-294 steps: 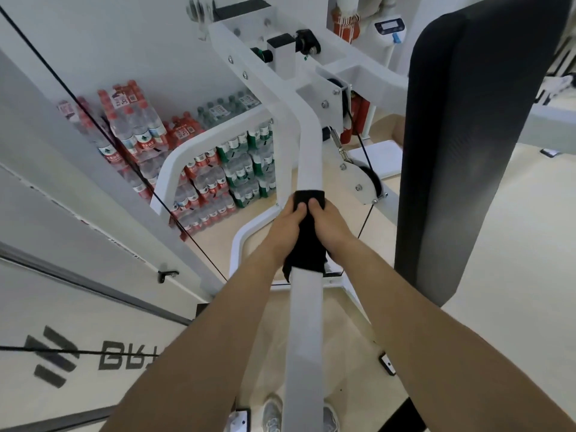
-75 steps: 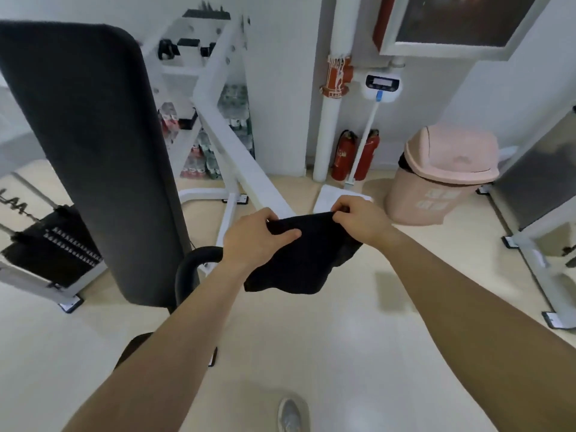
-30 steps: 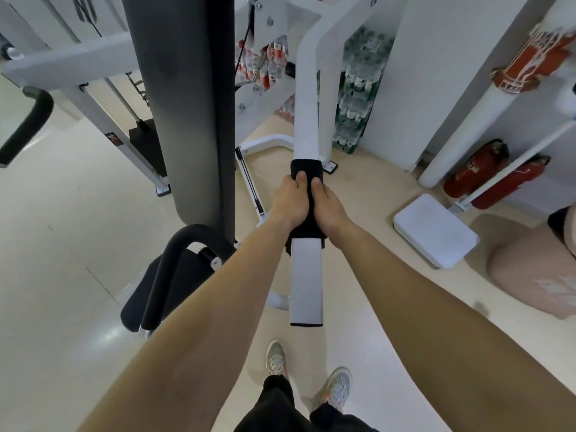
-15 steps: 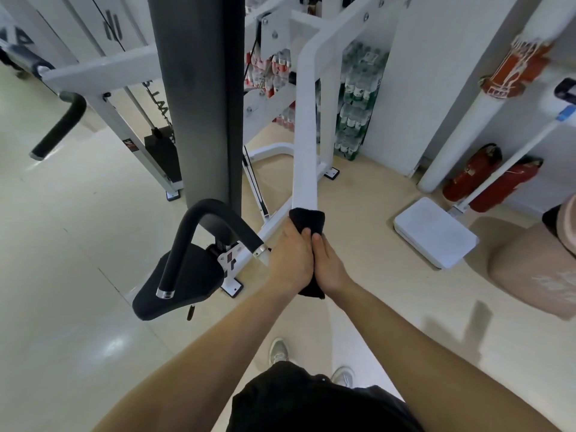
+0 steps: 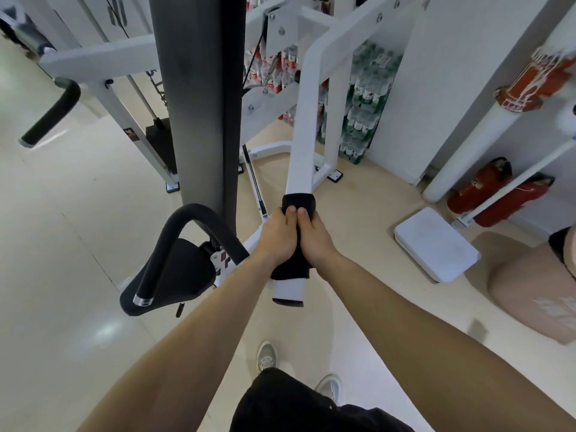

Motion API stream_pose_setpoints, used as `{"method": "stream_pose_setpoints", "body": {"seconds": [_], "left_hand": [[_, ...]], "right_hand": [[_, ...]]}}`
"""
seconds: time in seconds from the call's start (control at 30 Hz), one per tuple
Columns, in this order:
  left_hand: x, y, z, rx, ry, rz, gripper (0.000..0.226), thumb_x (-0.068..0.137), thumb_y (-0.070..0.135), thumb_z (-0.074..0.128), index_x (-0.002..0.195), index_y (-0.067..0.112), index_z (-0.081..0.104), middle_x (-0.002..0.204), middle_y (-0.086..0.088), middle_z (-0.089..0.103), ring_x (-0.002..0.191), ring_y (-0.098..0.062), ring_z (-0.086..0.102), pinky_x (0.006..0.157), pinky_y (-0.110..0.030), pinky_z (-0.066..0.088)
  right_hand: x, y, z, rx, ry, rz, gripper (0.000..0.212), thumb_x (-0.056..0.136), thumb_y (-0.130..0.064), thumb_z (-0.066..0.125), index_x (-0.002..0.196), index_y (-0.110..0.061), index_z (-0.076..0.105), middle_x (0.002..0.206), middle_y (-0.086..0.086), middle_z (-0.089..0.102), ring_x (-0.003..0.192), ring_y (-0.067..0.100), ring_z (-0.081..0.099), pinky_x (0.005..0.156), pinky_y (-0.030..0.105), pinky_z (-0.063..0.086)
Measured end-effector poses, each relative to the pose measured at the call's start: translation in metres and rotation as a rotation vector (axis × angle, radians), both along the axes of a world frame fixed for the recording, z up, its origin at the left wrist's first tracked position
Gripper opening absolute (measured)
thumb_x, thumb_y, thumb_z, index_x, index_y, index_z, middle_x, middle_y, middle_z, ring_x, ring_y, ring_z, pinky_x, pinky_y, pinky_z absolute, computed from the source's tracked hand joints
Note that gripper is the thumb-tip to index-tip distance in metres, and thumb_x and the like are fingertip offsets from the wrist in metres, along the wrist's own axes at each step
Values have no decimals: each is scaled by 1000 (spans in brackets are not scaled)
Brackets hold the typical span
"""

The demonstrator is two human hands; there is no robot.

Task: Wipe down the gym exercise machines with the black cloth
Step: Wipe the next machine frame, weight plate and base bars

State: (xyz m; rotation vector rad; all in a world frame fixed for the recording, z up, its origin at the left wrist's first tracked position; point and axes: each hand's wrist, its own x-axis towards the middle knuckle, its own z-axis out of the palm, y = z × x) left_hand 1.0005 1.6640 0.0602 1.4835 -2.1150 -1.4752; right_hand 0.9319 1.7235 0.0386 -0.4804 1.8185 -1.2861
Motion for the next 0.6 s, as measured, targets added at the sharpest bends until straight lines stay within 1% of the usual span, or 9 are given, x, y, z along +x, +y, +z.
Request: {"method": "stream_pose_setpoints", "body": {"seconds": [0.07,0.1,0.17,0.3,0.37,0.43,0.47,0.53,0.6], "left_hand": [[-10,-10,-1,0,13,12,43,107,44,31,115,9,53,103,-7,62,91,-23,60,82,-38,46],[-15,-15,-1,-3,15,17,43,107,44,31,116,9,54,105,-8,62,95,-26,60,82,-38,46],[-27,-28,-3,-8,26,18,44,107,43,32,117,8,55,105,-8,63,96,-26,61,81,-37,45],[-54,-56,-2,-16,41,12,46,106,47,31,115,11,57,104,-8,66,95,-26,64,87,-44,52],[-69,-71,-2,-9,55,10,44,107,44,31,114,9,57,100,-7,66,92,-24,64,79,-39,51],[-84,-85,-2,-25,60,2,42,108,42,31,113,9,57,95,-4,64,87,-19,62,68,-30,46],[-91,-92,-1,-39,59,-4,42,108,42,30,114,9,57,95,-3,63,85,-17,61,66,-28,44],[-104,-106,-3,-49,58,-10,44,108,43,30,116,9,57,98,-4,64,88,-18,62,70,-31,44],[-116,-121,-5,-48,67,-16,45,107,44,30,117,9,58,103,-5,65,93,-21,63,74,-33,44]], "right_hand": [[-10,-11,-1,-16,-2,-2,46,105,-47,34,138,-18,47,122,4,64,111,22,62,99,40,49],[-15,-17,-2,-19,-1,-7,45,105,-47,34,138,-18,46,122,4,64,111,22,62,98,40,49],[-27,-30,-3,-24,17,-15,45,105,-46,34,138,-18,46,123,4,64,111,22,62,100,40,49],[-53,-58,0,-35,21,-9,43,105,-44,34,135,-16,48,120,4,65,109,21,62,100,42,49],[-69,-72,2,-38,24,-8,44,105,-44,34,135,-16,48,120,5,64,109,22,62,99,41,49],[-84,-85,2,-36,26,-6,44,105,-45,33,136,-17,48,120,4,64,109,22,61,98,40,49],[-91,-92,2,-40,27,-4,44,105,-45,33,136,-18,48,120,4,64,109,22,61,96,38,49],[-104,-106,0,-46,25,5,44,105,-45,33,136,-18,48,120,2,64,109,20,61,93,35,48],[-117,-118,0,-55,32,5,44,104,-44,34,136,-17,48,120,2,64,109,19,61,94,35,48]]}}
